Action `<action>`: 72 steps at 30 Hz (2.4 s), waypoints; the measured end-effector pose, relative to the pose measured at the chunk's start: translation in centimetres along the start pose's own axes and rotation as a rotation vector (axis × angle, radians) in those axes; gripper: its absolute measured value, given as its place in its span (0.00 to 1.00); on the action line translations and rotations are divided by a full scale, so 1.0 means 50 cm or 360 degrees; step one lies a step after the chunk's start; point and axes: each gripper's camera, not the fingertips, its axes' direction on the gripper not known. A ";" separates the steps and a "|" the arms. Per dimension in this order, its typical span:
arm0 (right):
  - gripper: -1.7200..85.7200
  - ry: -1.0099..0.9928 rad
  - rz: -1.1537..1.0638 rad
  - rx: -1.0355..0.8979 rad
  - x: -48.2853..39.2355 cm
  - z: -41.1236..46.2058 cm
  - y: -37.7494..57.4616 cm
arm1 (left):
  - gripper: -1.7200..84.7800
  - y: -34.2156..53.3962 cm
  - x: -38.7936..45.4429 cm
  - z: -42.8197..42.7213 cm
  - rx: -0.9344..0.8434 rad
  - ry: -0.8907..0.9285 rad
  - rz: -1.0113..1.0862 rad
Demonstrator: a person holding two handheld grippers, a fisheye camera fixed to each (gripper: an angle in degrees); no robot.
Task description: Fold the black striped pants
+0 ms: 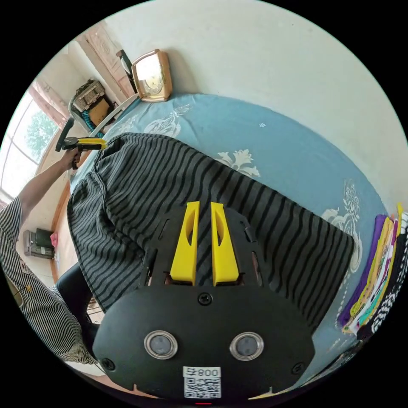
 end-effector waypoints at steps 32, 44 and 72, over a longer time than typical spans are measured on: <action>0.04 0.0373 -0.0372 -0.0239 -0.470 0.079 -0.383 | 0.04 0.138 -0.181 -0.108 0.0062 -0.0009 0.0184; 0.04 0.0438 -0.0344 -0.0015 -0.766 -0.114 -0.198 | 0.04 0.457 -0.178 -0.280 0.0353 -0.0041 0.0109; 0.04 0.0438 -0.0420 -0.0281 -1.300 -0.109 0.181 | 0.03 1.139 -0.192 -0.300 0.0310 0.0186 -0.0182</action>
